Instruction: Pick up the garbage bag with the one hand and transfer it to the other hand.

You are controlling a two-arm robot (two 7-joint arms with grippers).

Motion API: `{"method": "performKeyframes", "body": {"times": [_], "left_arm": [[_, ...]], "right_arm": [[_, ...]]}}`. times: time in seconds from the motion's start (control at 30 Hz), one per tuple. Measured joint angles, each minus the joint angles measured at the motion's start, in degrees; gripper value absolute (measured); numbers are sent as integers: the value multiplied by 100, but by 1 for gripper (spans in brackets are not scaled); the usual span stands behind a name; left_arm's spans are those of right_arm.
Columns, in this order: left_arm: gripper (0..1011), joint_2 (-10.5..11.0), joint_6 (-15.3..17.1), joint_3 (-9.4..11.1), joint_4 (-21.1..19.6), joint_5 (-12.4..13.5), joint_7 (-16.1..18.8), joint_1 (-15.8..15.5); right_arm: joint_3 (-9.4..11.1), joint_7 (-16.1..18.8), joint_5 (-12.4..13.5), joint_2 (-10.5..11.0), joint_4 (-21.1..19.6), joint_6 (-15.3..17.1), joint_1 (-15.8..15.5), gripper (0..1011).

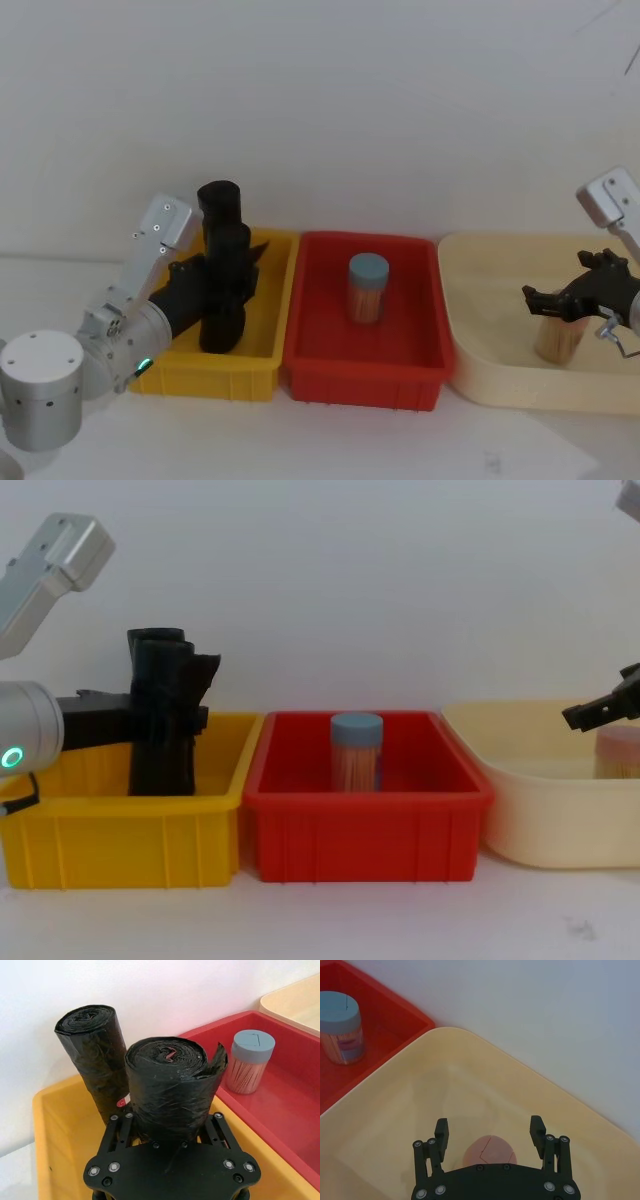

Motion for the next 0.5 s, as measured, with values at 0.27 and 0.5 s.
{"method": "performKeyframes", "body": {"times": [0.27,0.5], "left_arm": [[450,-10,-8,-5,8,6,-43,-11],[414,-10,-86,-53,-79,-12,-132,-14]], "right_arm": [[0,0,0,0,0,0,0,999],[0,0,0,0,0,0,0,999]]}}
